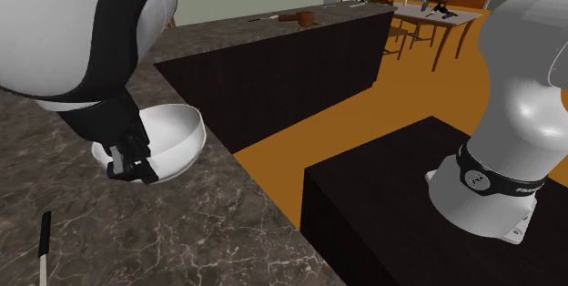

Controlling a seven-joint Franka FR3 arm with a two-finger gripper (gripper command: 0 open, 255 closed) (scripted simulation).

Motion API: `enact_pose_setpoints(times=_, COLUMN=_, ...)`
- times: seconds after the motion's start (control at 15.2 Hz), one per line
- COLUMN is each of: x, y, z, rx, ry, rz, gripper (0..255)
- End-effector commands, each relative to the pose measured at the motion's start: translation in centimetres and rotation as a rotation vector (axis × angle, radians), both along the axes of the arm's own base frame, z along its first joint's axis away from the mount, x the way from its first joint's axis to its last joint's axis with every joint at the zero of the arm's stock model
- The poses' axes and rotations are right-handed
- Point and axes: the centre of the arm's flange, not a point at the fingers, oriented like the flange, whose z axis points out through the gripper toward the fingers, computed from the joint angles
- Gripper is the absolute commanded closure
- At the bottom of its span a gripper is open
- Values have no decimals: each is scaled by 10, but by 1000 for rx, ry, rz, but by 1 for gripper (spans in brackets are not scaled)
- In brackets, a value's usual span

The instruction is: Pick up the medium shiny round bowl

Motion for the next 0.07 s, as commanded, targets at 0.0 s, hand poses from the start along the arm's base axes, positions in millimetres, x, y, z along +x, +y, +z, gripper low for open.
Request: enact_pose_setpoints(times=0.0, x=0, y=0, z=3, rx=0, ry=0, rz=0, gripper=255)
